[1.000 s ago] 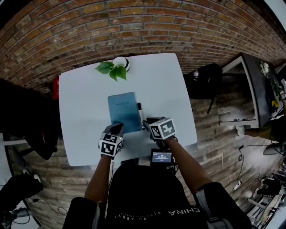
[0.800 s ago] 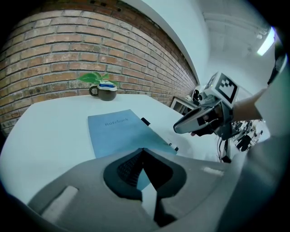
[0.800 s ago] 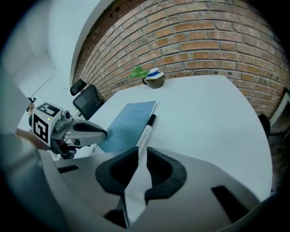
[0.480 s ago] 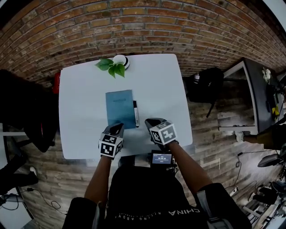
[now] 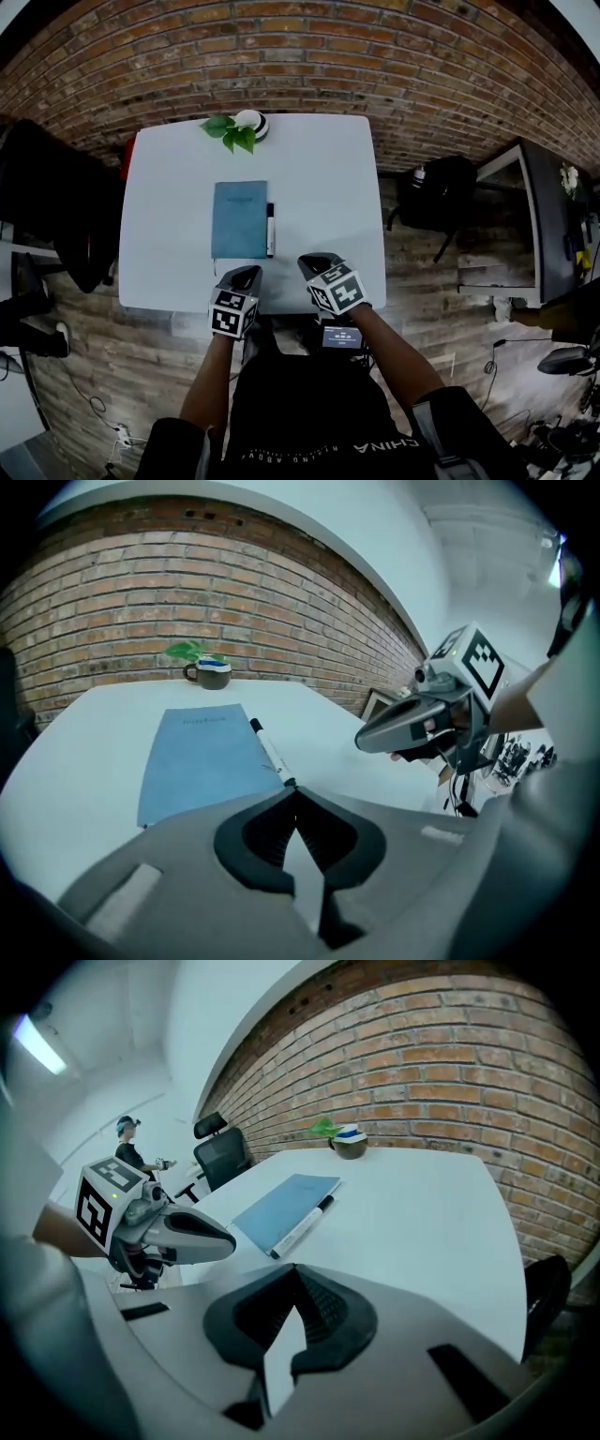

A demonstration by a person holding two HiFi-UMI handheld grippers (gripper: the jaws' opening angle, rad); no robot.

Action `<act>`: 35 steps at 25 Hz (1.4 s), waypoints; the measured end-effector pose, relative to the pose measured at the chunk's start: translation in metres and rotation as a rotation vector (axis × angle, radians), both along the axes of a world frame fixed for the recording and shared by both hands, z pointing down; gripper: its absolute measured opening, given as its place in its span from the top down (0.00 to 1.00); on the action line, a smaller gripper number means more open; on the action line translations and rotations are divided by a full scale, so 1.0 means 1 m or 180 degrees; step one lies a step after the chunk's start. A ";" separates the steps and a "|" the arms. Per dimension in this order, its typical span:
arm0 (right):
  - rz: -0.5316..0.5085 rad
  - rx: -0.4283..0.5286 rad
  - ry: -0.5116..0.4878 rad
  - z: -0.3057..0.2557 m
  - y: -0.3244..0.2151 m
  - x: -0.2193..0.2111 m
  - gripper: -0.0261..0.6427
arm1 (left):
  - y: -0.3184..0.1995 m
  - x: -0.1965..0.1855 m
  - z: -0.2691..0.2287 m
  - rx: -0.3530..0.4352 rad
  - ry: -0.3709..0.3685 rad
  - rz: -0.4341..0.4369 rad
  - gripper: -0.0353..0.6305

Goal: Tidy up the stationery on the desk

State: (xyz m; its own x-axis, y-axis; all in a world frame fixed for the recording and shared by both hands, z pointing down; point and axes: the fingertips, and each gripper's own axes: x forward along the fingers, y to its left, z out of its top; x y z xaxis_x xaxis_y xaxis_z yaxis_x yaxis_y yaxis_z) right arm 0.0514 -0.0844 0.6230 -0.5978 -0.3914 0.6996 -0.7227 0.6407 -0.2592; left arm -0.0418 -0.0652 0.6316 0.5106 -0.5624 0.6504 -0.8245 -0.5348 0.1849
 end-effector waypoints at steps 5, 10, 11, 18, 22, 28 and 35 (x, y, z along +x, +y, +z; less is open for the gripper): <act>-0.0201 0.0101 0.0043 0.000 0.017 0.013 0.95 | 0.028 0.025 0.000 0.0032 0.0041 -0.0130 0.93; -0.0186 0.0157 0.0024 -0.005 0.033 0.015 0.95 | 0.056 0.028 -0.001 0.0053 0.0055 -0.0178 0.93; -0.0164 0.0161 0.0016 -0.005 0.037 0.014 0.95 | 0.062 0.026 0.000 0.0046 0.0049 -0.0173 0.93; 0.0109 0.0282 0.0009 -0.011 0.065 -0.004 0.95 | 0.090 0.004 -0.005 0.0129 0.0032 0.0091 0.93; 0.0329 0.0331 0.0018 -0.015 0.089 -0.019 0.95 | 0.116 -0.020 -0.007 0.0171 0.0057 0.0205 0.93; 0.0576 0.0447 0.0052 -0.020 0.129 -0.043 0.95 | 0.152 -0.049 -0.008 0.0254 0.0080 0.0355 0.93; 0.0726 0.0601 0.0109 -0.030 0.165 -0.058 0.95 | 0.181 -0.061 -0.018 0.0413 0.0131 0.0480 0.93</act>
